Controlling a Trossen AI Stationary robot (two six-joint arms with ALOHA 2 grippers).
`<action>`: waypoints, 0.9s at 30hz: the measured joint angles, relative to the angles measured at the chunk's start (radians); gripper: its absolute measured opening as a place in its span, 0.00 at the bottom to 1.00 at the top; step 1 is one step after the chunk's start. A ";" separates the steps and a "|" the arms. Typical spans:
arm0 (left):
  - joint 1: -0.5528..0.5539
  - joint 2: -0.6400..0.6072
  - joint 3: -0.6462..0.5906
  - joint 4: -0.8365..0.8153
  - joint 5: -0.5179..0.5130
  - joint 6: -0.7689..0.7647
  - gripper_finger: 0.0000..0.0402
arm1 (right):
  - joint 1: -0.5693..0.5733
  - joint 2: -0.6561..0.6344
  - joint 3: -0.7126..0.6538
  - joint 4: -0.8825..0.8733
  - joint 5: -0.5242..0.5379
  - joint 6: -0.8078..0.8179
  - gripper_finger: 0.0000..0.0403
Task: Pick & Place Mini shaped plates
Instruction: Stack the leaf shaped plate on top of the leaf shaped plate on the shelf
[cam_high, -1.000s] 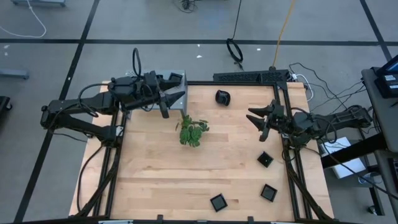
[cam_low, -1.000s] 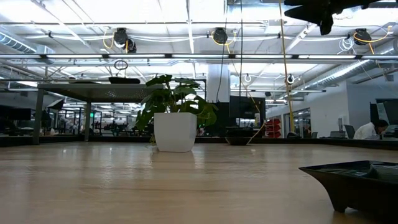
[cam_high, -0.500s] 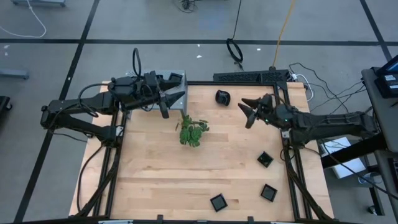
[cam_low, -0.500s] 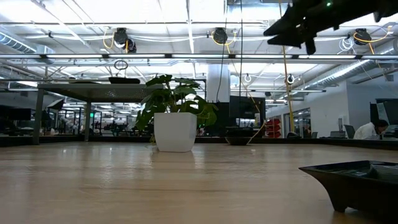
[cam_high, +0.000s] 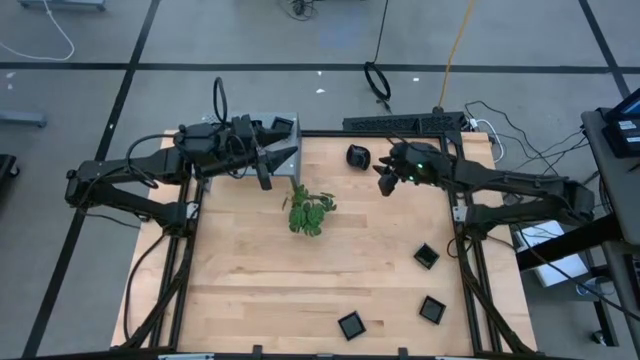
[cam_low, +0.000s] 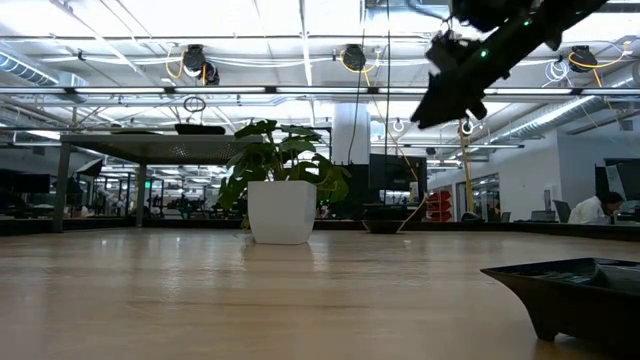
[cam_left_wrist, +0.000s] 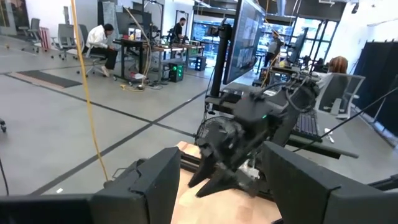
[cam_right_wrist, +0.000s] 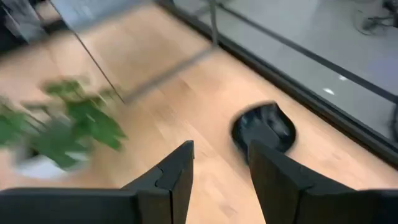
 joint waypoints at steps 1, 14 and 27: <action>0.000 0.000 0.000 0.000 0.000 -0.011 0.57 | -0.010 0.020 0.007 -0.018 0.000 -0.027 0.35; 0.000 0.000 0.000 0.000 0.000 -0.018 0.57 | -0.066 0.307 0.008 0.058 0.005 -0.454 0.35; 0.000 0.000 0.000 -0.010 0.000 -0.011 0.57 | -0.066 0.575 0.007 0.490 0.000 -0.707 0.35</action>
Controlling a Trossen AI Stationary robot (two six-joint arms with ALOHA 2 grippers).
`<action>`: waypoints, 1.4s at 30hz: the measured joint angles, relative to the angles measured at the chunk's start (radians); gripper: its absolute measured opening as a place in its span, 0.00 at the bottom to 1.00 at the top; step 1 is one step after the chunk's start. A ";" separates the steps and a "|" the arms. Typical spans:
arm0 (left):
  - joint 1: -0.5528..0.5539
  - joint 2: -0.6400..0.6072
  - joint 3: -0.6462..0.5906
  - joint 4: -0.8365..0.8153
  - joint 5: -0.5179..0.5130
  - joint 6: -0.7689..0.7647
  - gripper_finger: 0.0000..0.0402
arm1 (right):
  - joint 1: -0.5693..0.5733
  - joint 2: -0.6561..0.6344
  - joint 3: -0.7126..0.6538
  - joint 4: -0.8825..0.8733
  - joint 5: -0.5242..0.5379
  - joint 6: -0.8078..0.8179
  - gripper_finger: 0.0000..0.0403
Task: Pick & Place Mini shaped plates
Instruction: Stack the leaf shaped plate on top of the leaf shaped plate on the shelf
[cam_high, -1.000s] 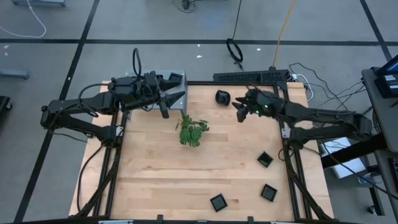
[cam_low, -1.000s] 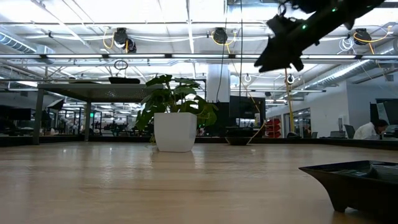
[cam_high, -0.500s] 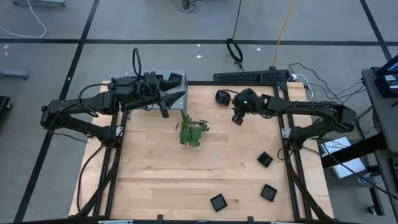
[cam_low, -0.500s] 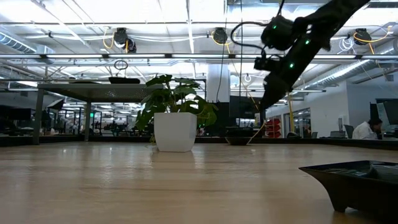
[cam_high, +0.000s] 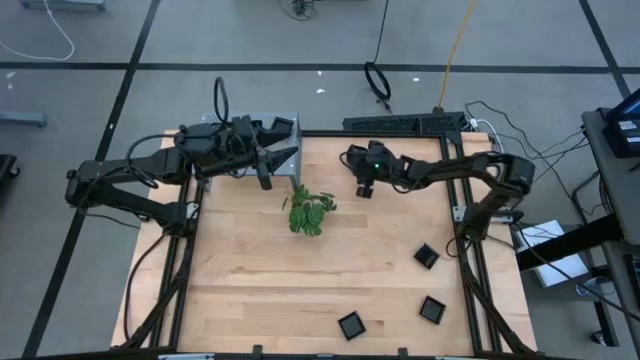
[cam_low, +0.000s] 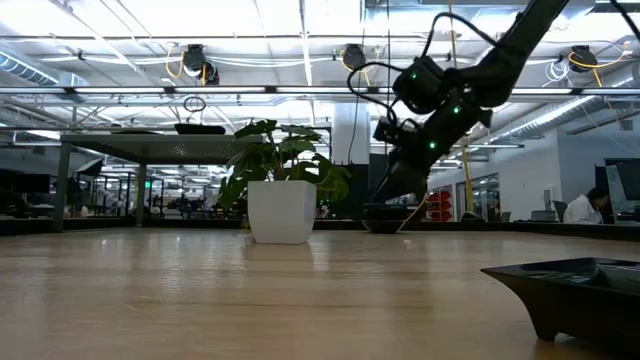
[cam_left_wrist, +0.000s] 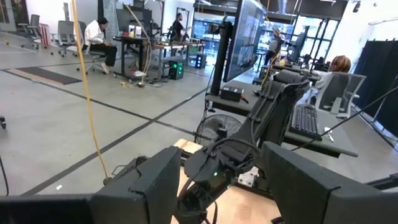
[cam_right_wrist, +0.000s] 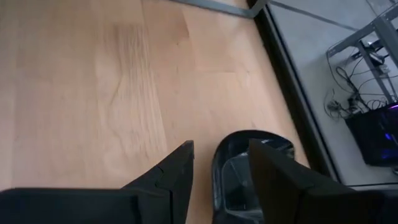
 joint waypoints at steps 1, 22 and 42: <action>0.000 0.000 0.000 0.000 0.000 0.000 0.57 | 0.000 0.016 0.000 0.016 0.000 0.000 0.35; 0.000 0.000 0.000 -0.006 -0.001 0.060 0.57 | -0.018 0.206 0.000 0.142 0.084 0.062 0.32; 0.000 0.000 0.000 -0.006 -0.010 0.022 0.57 | 0.159 -0.077 -0.001 -0.184 0.078 0.158 0.00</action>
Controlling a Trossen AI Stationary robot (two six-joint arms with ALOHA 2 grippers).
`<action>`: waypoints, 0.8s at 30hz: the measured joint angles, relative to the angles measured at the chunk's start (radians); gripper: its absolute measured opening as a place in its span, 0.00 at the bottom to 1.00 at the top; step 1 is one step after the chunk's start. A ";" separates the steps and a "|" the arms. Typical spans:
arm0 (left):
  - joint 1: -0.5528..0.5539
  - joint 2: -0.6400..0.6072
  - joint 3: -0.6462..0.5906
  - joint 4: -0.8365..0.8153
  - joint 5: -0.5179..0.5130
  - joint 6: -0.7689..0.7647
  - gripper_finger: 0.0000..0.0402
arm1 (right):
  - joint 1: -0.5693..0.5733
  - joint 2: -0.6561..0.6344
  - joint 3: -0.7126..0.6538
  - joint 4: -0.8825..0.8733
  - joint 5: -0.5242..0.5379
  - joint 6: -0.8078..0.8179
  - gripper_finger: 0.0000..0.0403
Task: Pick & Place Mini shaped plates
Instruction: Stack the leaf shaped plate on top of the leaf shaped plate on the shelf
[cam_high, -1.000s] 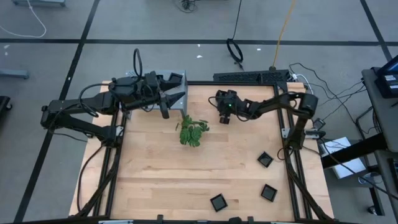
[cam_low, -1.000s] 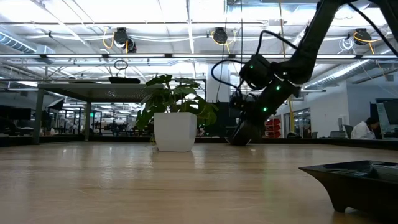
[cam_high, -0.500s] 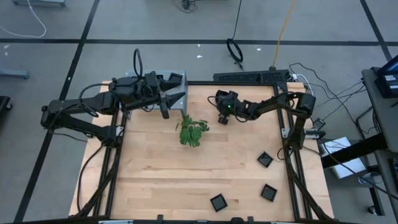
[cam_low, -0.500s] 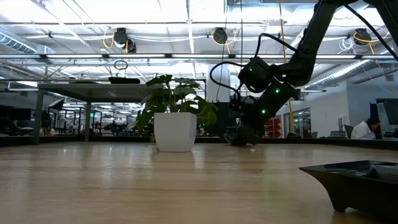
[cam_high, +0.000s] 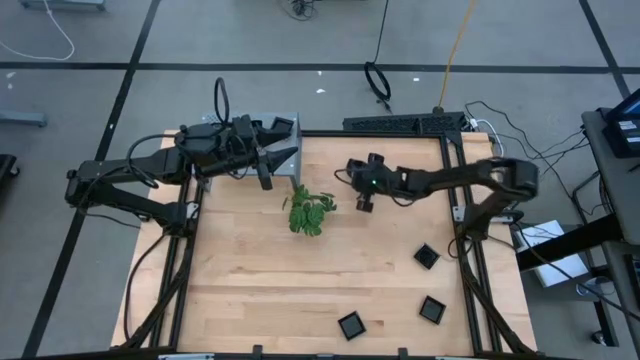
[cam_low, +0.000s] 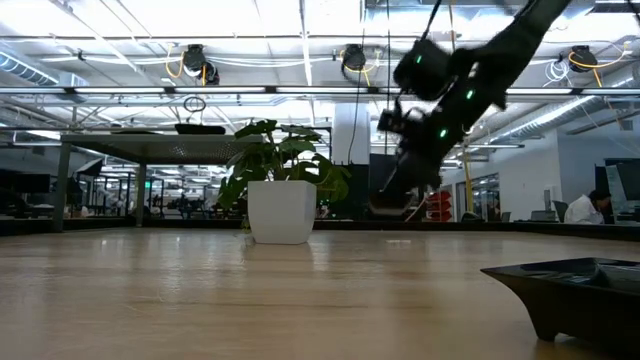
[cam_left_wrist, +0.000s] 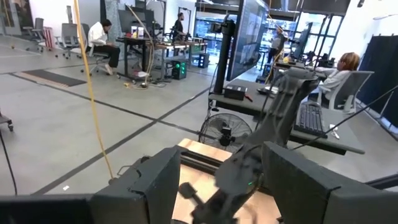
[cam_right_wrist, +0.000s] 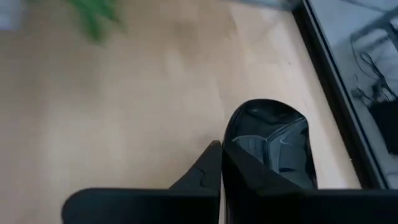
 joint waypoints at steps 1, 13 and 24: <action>0.000 0.000 0.000 0.000 0.000 -0.007 0.57 | 0.018 -0.033 0.000 -0.030 -0.005 0.003 0.00; 0.000 0.000 0.000 0.000 0.000 -0.030 0.57 | 0.173 -0.273 0.000 -0.185 -0.551 0.225 0.00; 0.000 0.004 0.000 0.000 0.001 -0.120 0.57 | 0.430 -0.179 0.000 0.031 -0.515 0.311 0.00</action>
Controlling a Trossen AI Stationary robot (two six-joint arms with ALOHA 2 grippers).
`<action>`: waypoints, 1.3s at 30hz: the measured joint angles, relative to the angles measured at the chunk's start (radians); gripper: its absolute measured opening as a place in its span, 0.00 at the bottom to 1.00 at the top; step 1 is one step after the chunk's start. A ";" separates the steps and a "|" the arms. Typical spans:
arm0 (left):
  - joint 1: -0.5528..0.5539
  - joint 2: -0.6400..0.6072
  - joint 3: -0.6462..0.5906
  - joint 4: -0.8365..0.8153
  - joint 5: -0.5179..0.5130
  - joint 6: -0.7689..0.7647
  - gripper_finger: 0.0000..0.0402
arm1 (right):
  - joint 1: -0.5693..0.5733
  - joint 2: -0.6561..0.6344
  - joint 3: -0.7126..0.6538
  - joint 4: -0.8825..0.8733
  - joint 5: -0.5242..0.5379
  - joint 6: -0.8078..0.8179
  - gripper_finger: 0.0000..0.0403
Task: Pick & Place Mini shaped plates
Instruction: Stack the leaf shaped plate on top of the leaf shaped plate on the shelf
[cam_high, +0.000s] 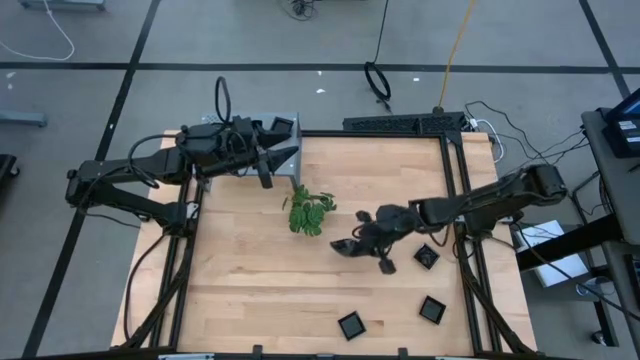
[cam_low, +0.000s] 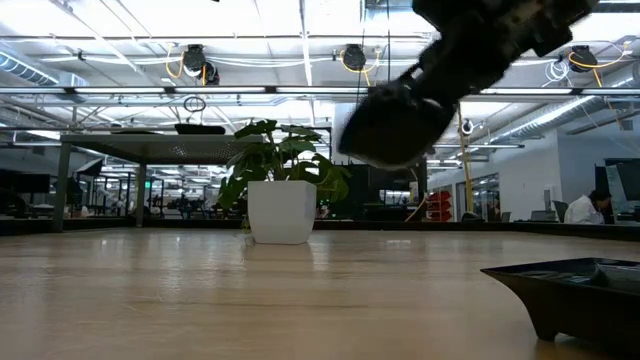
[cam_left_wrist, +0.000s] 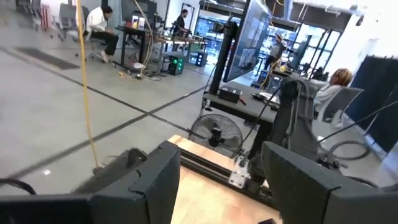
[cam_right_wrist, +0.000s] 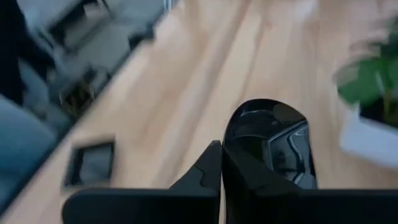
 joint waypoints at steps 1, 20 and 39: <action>-0.001 0.000 0.000 0.000 0.002 -0.024 0.57 | 0.010 0.015 0.000 0.053 0.001 0.029 0.00; -0.192 0.000 0.000 -0.001 0.105 -0.145 0.57 | 0.136 0.330 0.001 0.336 0.183 0.161 0.00; -0.289 0.009 0.000 -0.030 0.103 -0.148 0.57 | 0.141 0.399 0.002 0.561 0.289 0.158 0.27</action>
